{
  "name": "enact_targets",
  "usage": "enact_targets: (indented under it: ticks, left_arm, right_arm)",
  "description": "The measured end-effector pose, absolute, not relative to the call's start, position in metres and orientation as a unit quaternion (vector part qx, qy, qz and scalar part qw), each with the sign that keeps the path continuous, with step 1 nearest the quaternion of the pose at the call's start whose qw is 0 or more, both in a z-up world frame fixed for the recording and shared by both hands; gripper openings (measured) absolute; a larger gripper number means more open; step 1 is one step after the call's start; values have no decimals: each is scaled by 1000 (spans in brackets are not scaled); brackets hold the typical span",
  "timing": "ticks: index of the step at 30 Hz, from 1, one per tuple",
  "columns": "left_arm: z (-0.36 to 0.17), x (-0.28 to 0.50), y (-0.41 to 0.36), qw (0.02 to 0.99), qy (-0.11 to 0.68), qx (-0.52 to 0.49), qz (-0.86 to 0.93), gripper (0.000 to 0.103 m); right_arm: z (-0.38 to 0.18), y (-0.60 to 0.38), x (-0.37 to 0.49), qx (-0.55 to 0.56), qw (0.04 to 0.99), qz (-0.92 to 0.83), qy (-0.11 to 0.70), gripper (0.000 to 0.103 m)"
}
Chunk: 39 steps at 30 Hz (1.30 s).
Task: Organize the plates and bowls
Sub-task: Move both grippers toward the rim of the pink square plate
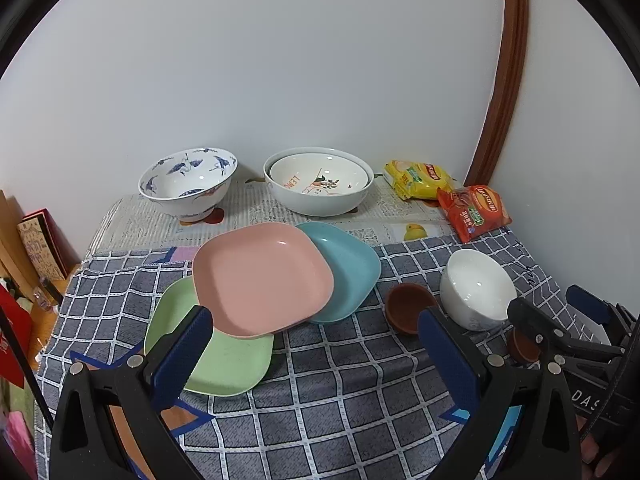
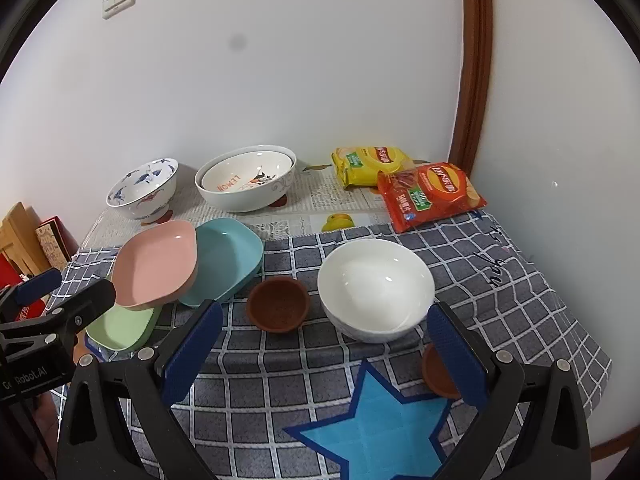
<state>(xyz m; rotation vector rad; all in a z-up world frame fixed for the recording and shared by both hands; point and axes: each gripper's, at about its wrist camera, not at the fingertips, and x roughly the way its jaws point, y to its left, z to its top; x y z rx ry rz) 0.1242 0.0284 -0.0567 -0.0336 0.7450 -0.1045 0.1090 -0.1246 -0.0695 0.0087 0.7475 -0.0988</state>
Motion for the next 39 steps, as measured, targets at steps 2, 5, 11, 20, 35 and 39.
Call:
enact_targets:
  ticks: [2,5,11,20,35,39]
  left_arm:
    - [-58,129,32,929,366,-16,-48,102]
    - [-61,133,38,928,369,-16,-42,98]
    - [-65,143,50,927,373,-6,-28,92]
    - [-71,161,73,922,387,-14,-24,90]
    - [-95,187,138,908,414,-71,15,88]
    - [-99,196,138,907,416,-68,14,88]
  right_arm:
    - [-71,-123,113,9,929,-44,366,101]
    - [-72,-121,121,23,928,-31,370,100]
    - [-73,-111,134,40,927,-2,373,87]
    - [-81,-85,153,12,931,0,365,85]
    - [-105,-53,198,16,915,53,401,63]
    - [-116,-49,210,23,907,61,416,63]
